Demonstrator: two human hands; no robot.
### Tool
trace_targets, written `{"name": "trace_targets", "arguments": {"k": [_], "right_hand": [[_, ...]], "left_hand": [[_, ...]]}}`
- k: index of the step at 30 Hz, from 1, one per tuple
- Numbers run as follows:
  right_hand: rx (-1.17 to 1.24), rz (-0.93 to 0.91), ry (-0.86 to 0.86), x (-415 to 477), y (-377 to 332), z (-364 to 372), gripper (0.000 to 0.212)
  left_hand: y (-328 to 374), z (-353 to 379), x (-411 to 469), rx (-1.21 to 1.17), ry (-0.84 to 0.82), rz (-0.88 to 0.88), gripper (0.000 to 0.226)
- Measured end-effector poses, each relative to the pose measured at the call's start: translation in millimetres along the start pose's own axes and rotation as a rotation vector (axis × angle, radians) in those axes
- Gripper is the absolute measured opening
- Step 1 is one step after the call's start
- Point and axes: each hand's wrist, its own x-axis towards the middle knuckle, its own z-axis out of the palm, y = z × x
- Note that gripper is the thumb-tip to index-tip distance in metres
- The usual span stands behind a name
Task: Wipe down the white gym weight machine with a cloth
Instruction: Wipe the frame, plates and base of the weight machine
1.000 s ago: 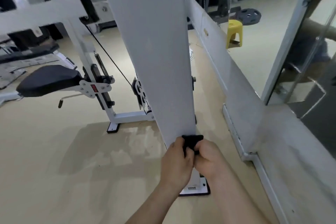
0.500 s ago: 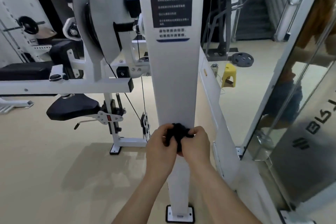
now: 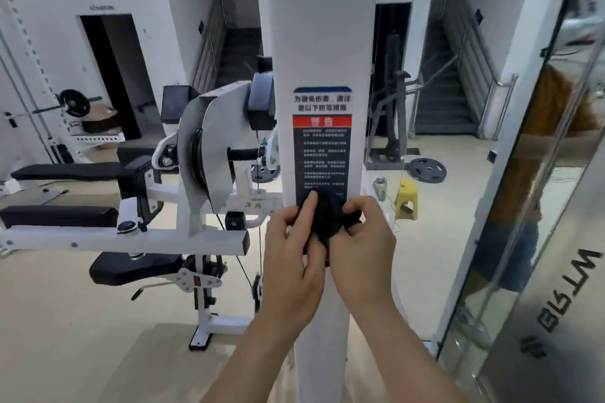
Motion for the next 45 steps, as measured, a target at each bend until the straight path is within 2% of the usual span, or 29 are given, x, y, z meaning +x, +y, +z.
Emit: {"name": "trace_targets", "arguments": {"k": [4, 9, 13, 17, 19, 21, 24, 27, 28, 29, 31, 33, 35, 37, 40, 45], "right_hand": [[-0.03, -0.257, 0.056, 44.6, -63.1, 8.7, 0.024], [-0.067, -0.471, 0.162, 88.0, -125.2, 14.3, 0.012], [-0.167, -0.597, 0.245, 107.3, -152.6, 18.2, 0.007], [-0.262, -0.779, 0.398, 119.7, -174.0, 26.2, 0.005], [-0.325, -0.916, 0.467, 124.1, -179.5, 28.8, 0.011], [-0.492, -1.038, 0.442, 123.2, -170.6, 27.4, 0.022], [-0.763, -0.986, 0.404, 124.5, -153.8, 25.3, 0.035], [-0.767, -0.904, 0.494, 157.1, -184.2, 30.6, 0.04], [-0.735, -0.88, 0.474, 173.5, -202.8, 33.2, 0.041], [-0.699, -0.842, 0.388, 191.6, -221.9, 35.1, 0.041], [-0.634, -0.73, 0.109, 232.2, -259.0, 35.9, 0.034], [-0.638, -0.555, -0.078, 266.4, -286.4, 38.8, 0.025], [-0.673, -0.426, -0.118, 290.2, -302.2, 43.6, 0.022], [-0.703, -0.371, -0.09, 301.0, -306.9, 48.5, 0.021], [-0.77, -0.439, 0.002, 288.8, -299.5, 49.6, 0.021], [-0.814, -0.855, 0.205, 213.5, -246.2, 42.6, 0.039]], "left_hand": [[26.3, -14.9, 73.7, 0.057, 0.093, 0.213, 0.049], [57.9, -28.3, 148.9, 0.017, 0.165, 0.367, 0.048], [80.5, -33.0, 183.6, -0.003, 0.184, 0.37, 0.044], [96.9, -41.5, 206.1, -0.022, 0.208, 0.398, 0.043], [99.3, -45.7, 217.8, -0.004, 0.296, 0.398, 0.042], [95.5, -47.2, 216.4, 0.025, 0.365, 0.379, 0.042], [83.2, -47.5, 207.4, 0.136, 0.375, 0.438, 0.043], [88.2, -56.1, 245.5, 0.149, 0.346, 0.484, 0.038], [96.6, -59.7, 265.9, 0.117, 0.321, 0.467, 0.037], [104.9, -62.8, 288.1, 0.077, 0.283, 0.439, 0.035], [118.1, -67.4, 335.6, 0.036, 0.175, 0.376, 0.032], [126.3, -68.5, 376.5, -0.052, 0.009, 0.259, 0.031], [129.7, -67.6, 404.9, -0.164, -0.108, 0.117, 0.034], [129.7, -65.4, 418.2, -0.231, -0.158, 0.026, 0.035], [130.5, -65.7, 409.4, -0.332, -0.143, 0.032, 0.037], [92.2, -62.7, 320.1, -0.437, 0.005, 0.33, 0.045]]}}
